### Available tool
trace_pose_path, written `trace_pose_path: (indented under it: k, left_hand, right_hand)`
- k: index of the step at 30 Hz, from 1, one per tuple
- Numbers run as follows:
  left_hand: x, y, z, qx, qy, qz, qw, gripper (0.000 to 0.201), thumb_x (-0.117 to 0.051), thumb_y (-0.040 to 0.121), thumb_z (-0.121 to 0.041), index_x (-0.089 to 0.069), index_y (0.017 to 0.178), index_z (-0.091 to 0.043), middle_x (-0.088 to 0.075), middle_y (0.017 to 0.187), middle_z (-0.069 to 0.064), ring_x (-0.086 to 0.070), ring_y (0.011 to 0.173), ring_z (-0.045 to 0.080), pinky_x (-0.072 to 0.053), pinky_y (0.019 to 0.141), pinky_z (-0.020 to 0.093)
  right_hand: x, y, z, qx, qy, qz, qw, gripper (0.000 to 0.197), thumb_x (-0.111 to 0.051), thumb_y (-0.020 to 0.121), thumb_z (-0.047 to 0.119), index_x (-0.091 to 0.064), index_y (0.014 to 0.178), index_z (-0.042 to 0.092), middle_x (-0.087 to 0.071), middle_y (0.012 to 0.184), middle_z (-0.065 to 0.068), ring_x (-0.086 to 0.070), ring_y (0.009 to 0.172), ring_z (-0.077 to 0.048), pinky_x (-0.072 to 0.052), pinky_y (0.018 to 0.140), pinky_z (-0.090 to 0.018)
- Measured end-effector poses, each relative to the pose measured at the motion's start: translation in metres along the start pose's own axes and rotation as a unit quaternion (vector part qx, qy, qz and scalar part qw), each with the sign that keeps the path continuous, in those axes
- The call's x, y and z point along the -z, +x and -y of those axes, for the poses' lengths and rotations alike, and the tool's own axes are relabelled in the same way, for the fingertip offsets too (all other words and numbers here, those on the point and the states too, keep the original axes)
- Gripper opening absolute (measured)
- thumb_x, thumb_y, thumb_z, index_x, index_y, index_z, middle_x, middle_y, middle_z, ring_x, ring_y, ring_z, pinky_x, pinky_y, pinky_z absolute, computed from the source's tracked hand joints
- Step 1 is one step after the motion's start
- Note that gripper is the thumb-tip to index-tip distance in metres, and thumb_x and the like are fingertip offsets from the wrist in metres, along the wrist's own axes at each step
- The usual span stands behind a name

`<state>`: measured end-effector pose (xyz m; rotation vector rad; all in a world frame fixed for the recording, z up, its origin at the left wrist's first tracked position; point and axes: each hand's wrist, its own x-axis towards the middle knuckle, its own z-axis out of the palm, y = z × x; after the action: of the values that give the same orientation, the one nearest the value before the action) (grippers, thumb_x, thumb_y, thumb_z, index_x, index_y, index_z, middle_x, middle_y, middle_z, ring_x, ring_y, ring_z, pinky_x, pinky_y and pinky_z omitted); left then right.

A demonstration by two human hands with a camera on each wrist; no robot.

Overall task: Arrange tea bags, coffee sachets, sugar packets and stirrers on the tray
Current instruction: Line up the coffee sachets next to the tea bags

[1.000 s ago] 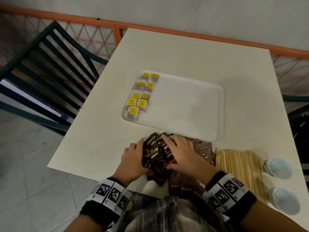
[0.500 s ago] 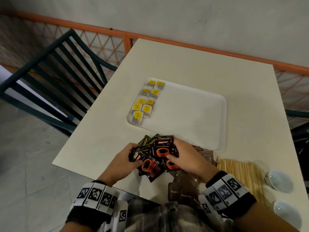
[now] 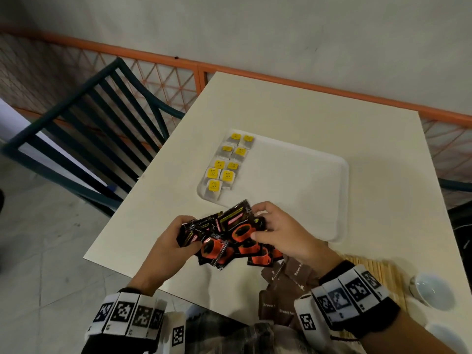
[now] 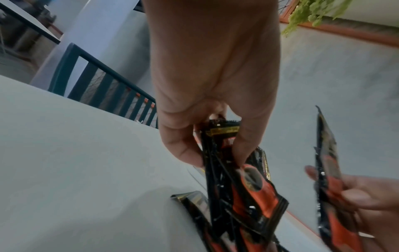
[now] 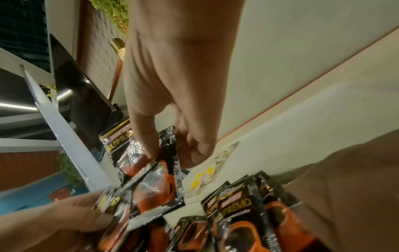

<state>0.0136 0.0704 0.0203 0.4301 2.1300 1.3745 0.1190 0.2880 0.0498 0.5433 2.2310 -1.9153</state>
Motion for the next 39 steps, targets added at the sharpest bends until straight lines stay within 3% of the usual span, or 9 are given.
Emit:
trace_pose_path:
  k: [6,11,15,19,22,25,30,34,39]
  left_hand:
    - [-0.013,0.000,-0.022,-0.039,-0.081,0.037,0.995,0.044,-0.067,0.077,-0.010,-0.051,0.113,-0.029,-0.068,0.095,0.014,-0.067,0.087,0.028,-0.055,0.082,0.036]
    - [-0.023,0.005,-0.030,-0.018,-0.143,0.030,0.989,0.047,-0.064,0.079,-0.002,-0.051,0.120,-0.021,-0.066,0.098,0.012,-0.066,0.079,0.009,-0.055,0.073,0.023]
    - [-0.035,0.013,-0.039,-0.007,-0.228,0.046,0.973,0.038,-0.054,0.070,-0.010,-0.061,0.107,-0.012,-0.069,0.093,0.010,-0.065,0.087,0.021,-0.054,0.075,0.031]
    - [-0.035,0.019,-0.057,-0.021,-0.304,0.053,0.951,0.034,-0.056,0.075,-0.022,-0.064,0.106,-0.011,-0.072,0.094,0.009,-0.068,0.093,0.025,-0.055,0.077,0.033]
    - [-0.033,0.020,-0.066,-0.046,-0.312,0.068,0.946,0.046,-0.068,0.067,-0.032,-0.063,0.108,-0.012,-0.073,0.094,0.007,-0.069,0.093,0.021,-0.055,0.074,0.027]
    - [-0.035,0.023,-0.070,-0.042,-0.299,0.069,0.951,0.042,-0.079,0.064,-0.013,-0.064,0.103,-0.014,-0.074,0.093,0.007,-0.069,0.093,0.023,-0.057,0.075,0.029]
    - [-0.036,0.032,-0.075,0.007,-0.352,0.039,0.935,0.023,-0.057,0.084,-0.005,-0.065,0.105,-0.010,-0.073,0.096,0.011,-0.069,0.093,0.025,-0.058,0.075,0.032]
    - [-0.028,0.043,-0.079,0.040,-0.394,0.040,0.917,0.023,-0.054,0.086,-0.007,-0.064,0.106,-0.009,-0.072,0.099,0.014,-0.069,0.092,0.028,-0.058,0.071,0.035]
    - [-0.017,0.060,-0.083,0.058,-0.410,0.050,0.909,0.023,-0.055,0.085,-0.009,-0.064,0.107,-0.010,-0.069,0.100,0.016,-0.069,0.088,0.028,-0.055,0.073,0.040]
  right_hand:
    - [-0.026,0.011,0.006,-0.002,-0.113,0.008,0.994,0.052,-0.059,0.084,0.008,-0.045,0.131,0.025,-0.049,0.126,0.001,-0.049,0.116,-0.011,-0.037,0.101,-0.023]
    - [-0.031,0.019,0.005,-0.045,-0.037,-0.009,0.998,0.045,-0.058,0.083,0.009,-0.044,0.124,0.021,-0.047,0.120,-0.001,-0.053,0.104,-0.010,-0.046,0.086,-0.017]
    - [-0.030,0.024,0.010,-0.050,-0.017,0.016,0.998,0.041,-0.058,0.085,0.014,-0.043,0.123,0.021,-0.059,0.116,-0.002,-0.059,0.102,-0.013,-0.050,0.091,-0.030]
    - [-0.029,0.027,0.020,-0.023,-0.018,0.015,0.999,0.037,-0.055,0.088,0.017,-0.043,0.123,0.019,-0.060,0.108,0.004,-0.059,0.096,-0.008,-0.049,0.086,-0.026]
    - [-0.028,0.027,0.023,-0.005,0.003,-0.010,1.000,0.035,-0.055,0.089,0.020,-0.045,0.122,0.019,-0.060,0.103,0.008,-0.060,0.094,-0.008,-0.049,0.089,-0.030]
    - [-0.026,0.026,0.025,0.011,0.027,-0.029,0.999,0.031,-0.055,0.090,0.022,-0.048,0.120,0.020,-0.061,0.109,0.005,-0.061,0.100,-0.009,-0.050,0.088,-0.026]
    - [-0.026,0.026,0.027,0.045,-0.039,-0.092,0.994,0.034,-0.060,0.086,0.031,-0.048,0.118,0.022,-0.062,0.112,0.004,-0.059,0.102,-0.011,-0.051,0.088,-0.029]
    - [-0.031,0.029,0.033,0.087,-0.184,-0.207,0.957,0.061,-0.061,0.082,0.045,-0.033,0.133,0.027,-0.035,0.117,0.008,-0.035,0.113,-0.010,-0.036,0.096,-0.025]
    - [-0.030,0.033,0.048,0.121,-0.156,-0.224,0.954,0.065,-0.052,0.084,0.056,-0.028,0.138,0.029,-0.028,0.120,0.014,-0.032,0.120,-0.008,-0.032,0.103,-0.025]
